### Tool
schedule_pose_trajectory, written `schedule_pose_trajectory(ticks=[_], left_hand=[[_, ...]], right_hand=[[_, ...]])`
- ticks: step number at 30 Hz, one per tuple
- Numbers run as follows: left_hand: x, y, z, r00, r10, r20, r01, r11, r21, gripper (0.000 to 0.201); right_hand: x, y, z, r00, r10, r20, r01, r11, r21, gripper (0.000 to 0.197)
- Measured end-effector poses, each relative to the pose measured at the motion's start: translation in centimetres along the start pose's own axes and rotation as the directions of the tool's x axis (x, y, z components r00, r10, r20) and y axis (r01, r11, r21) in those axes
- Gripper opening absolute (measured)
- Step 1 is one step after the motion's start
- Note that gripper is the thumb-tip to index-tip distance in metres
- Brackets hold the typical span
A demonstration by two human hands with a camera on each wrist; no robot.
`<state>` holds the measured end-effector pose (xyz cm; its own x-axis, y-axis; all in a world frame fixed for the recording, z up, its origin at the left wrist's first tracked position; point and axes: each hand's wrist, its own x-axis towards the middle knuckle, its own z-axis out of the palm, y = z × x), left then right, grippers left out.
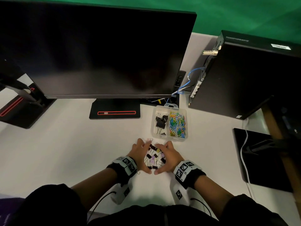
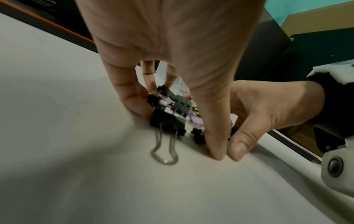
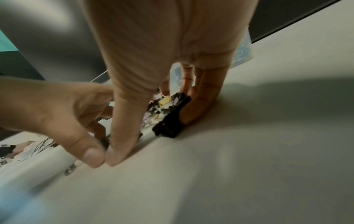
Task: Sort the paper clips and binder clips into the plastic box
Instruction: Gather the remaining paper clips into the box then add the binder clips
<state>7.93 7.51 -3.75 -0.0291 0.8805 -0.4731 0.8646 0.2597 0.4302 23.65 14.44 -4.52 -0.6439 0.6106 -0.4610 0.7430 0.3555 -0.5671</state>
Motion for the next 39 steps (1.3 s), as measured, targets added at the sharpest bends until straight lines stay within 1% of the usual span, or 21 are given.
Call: schedule_pose_trajectory(ticks=[3, 4, 7, 9, 11, 13, 15, 18, 20, 21, 22, 24, 26, 29, 31, 34, 37, 39], left_hand=[[0.5, 0.5, -0.2, 1.0, 0.005, -0.004, -0.005, 1.0, -0.018, 0.102], [0.6, 0.5, -0.2, 1.0, 0.004, -0.005, -0.004, 1.0, -0.026, 0.096], [0.8, 0.3, -0.2, 1.0, 0.013, -0.004, -0.013, 1.0, -0.011, 0.076], [0.9, 0.2, -0.2, 1.0, 0.021, 0.003, -0.021, 1.0, 0.002, 0.066], [0.9, 0.2, -0.1, 1.0, 0.029, -0.004, -0.029, 1.0, 0.003, 0.055], [0.8, 0.2, 0.0, 0.999, 0.039, -0.021, -0.038, 0.999, 0.036, 0.045], [0.6, 0.4, 0.2, 0.998, 0.043, -0.036, -0.04, 0.995, 0.09, 0.04], [0.5, 0.7, 0.1, 0.998, 0.036, -0.043, -0.028, 0.984, 0.179, 0.035], [0.7, 0.7, -0.2, 0.999, 0.029, -0.028, -0.023, 0.981, 0.191, 0.03], [0.9, 0.5, -0.4, 1.0, 0.02, -0.017, -0.017, 0.988, 0.153, 0.027], [1.1, 0.4, -0.7, 1.0, 0.006, -0.004, -0.005, 0.996, 0.091, 0.024], [1.5, 0.1, -1.2, 1.0, -0.015, 0.026, 0.016, 1.0, -0.021, 0.018], [1.7, -0.3, -1.5, 0.999, -0.014, 0.05, 0.018, 0.997, -0.081, 0.011], [1.7, -0.7, -2.0, 0.999, 0.008, 0.054, -0.002, 0.992, -0.123, 0.013], [1.7, -0.8, -2.5, 0.997, 0.031, 0.067, -0.019, 0.985, -0.172, 0.02], [1.9, -1.0, -3.4, 0.998, 0.038, 0.052, -0.024, 0.966, -0.256, 0.018], [2.3, -1.1, -4.5, 1.0, 0.007, 0.011, -0.002, 0.931, -0.364, 0.016], [2.8, -0.8, -5.5, 1.0, -0.002, -0.01, -0.003, 0.915, -0.404, 0.011]], right_hand=[[0.6, -0.4, 0.1, 1.0, -0.025, -0.015, 0.025, 1.0, 0.016, 0.104], [0.7, -0.4, 0.1, 0.999, -0.027, -0.016, 0.028, 1.0, 0.014, 0.099], [0.6, -0.4, 0.2, 0.999, -0.035, -0.034, 0.035, 0.999, 0.003, 0.073], [0.7, -0.6, 0.4, 0.999, -0.034, -0.039, 0.034, 0.999, -0.008, 0.061], [0.9, -0.9, 0.4, 0.999, -0.016, -0.035, 0.015, 0.999, -0.038, 0.054], [1.0, -1.1, 0.5, 1.0, 0.002, -0.023, -0.004, 0.997, -0.08, 0.051], [1.0, -1.3, 0.7, 1.0, 0.004, -0.027, -0.007, 0.99, -0.139, 0.047], [1.0, -1.4, 0.9, 0.996, 0.042, -0.081, -0.057, 0.979, -0.194, 0.033], [0.9, -1.4, 0.8, 0.994, 0.051, -0.1, -0.067, 0.984, -0.163, 0.019], [0.9, -1.2, 0.7, 0.993, 0.048, -0.111, -0.062, 0.989, -0.134, 0.011], [0.9, -1.0, 0.6, 0.993, 0.055, -0.107, -0.066, 0.993, -0.1, 0.012], [0.9, -0.5, 0.2, 0.993, 0.07, -0.094, -0.076, 0.996, -0.051, 0.025], [0.7, -0.5, -0.8, 0.993, 0.085, -0.078, -0.084, 0.996, 0.02, 0.029], [0.9, -1.0, -2.8, 0.995, 0.08, -0.055, -0.074, 0.992, 0.101, 0.029], [1.3, -1.5, -4.6, 0.996, 0.065, -0.055, -0.055, 0.986, 0.156, 0.028], [2.5, -2.6, -7.5, 0.989, 0.071, -0.132, -0.04, 0.975, 0.22, 0.028], [4.5, -3.2, -9.7, 0.956, 0.149, -0.252, -0.073, 0.954, 0.289, 0.028], [5.6, -3.4, -10.3, 0.936, 0.209, -0.282, -0.116, 0.943, 0.312, 0.031]])
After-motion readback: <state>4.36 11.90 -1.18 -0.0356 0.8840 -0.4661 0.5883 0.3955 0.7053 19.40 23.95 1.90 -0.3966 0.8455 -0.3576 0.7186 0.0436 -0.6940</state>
